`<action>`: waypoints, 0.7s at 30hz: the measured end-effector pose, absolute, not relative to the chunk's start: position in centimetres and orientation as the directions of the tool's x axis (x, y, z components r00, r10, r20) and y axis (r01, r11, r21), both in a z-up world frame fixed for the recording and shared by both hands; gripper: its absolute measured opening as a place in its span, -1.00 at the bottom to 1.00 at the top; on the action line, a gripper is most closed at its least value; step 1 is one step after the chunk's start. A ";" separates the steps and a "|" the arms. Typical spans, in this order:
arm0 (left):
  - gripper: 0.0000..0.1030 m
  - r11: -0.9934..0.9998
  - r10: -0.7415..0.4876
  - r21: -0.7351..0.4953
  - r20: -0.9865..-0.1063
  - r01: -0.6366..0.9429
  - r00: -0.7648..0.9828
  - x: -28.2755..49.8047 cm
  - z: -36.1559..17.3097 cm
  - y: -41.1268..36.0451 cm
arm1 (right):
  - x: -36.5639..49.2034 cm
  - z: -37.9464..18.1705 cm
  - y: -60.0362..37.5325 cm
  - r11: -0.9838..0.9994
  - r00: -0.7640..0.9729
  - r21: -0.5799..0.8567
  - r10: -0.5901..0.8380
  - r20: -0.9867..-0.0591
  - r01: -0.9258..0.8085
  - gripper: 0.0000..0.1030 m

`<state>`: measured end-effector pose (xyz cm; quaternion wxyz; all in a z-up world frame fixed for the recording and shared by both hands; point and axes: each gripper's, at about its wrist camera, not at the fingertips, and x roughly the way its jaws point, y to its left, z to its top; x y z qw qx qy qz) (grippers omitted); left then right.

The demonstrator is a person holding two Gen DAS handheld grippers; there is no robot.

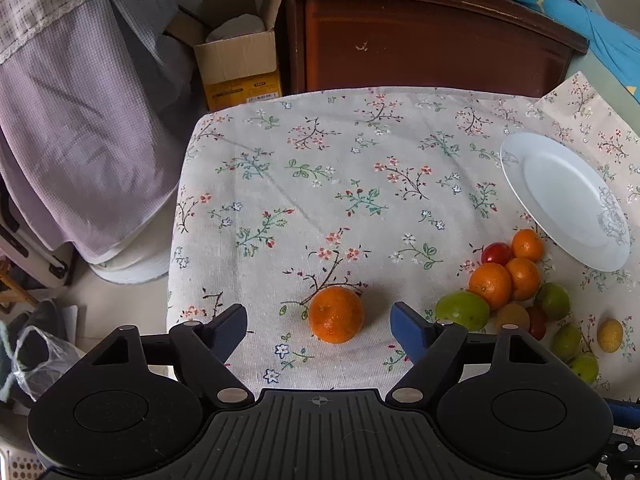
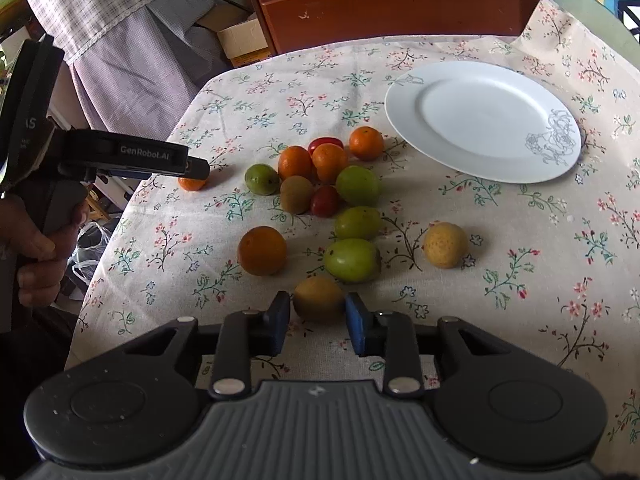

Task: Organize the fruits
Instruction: 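Close the left gripper on the mandarin while the right gripper closes on the brown fruit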

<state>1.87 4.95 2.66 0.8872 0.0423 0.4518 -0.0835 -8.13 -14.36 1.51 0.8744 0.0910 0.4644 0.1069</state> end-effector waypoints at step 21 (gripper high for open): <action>-0.43 0.973 -0.154 -0.024 -0.808 0.229 0.568 2.5 1.1 4.2 | -7.9 1.3 -14.8 0.950 0.544 0.303 0.294 -0.786 -0.076 -0.43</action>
